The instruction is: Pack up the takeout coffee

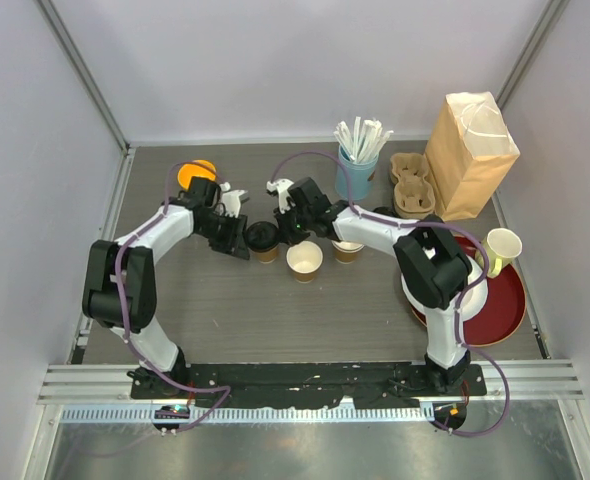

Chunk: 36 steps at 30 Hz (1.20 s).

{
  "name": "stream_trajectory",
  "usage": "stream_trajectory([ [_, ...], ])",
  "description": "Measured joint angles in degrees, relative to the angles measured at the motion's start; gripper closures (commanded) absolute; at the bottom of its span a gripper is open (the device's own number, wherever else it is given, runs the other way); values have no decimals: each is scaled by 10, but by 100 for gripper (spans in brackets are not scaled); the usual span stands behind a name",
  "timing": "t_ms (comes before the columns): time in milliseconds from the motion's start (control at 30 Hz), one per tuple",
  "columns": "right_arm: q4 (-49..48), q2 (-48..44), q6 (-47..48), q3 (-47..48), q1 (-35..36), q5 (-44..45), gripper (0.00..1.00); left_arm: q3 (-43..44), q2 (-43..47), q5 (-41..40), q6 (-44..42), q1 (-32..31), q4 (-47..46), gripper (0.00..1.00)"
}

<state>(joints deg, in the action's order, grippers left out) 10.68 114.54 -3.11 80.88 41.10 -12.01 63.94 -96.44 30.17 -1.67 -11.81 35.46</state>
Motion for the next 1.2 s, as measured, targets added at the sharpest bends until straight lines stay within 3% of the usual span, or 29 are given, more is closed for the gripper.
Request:
stream_trajectory([
  [433,-3,-9,-3,-29,19,-9,98,24,-6,-67,-5,2,-34,61],
  [533,3,-21,2,-39,23,-10,85,27,-6,-72,-10,2,-44,60],
  [567,6,-26,4,-40,25,-9,75,27,-6,-73,-14,2,-46,59],
  [633,16,-39,17,-40,24,-5,66,27,-6,-77,-19,3,-46,58],
  [667,20,-45,23,-40,24,-3,53,27,-6,-79,-21,3,-46,57],
  [867,71,-90,109,-28,14,-15,22,27,-4,-79,-40,19,-40,48],
  [1033,100,-100,194,-4,4,-56,13,33,11,-63,-52,33,-15,39],
  [1200,115,-92,256,53,1,-103,12,43,29,-38,-53,41,2,35],
])
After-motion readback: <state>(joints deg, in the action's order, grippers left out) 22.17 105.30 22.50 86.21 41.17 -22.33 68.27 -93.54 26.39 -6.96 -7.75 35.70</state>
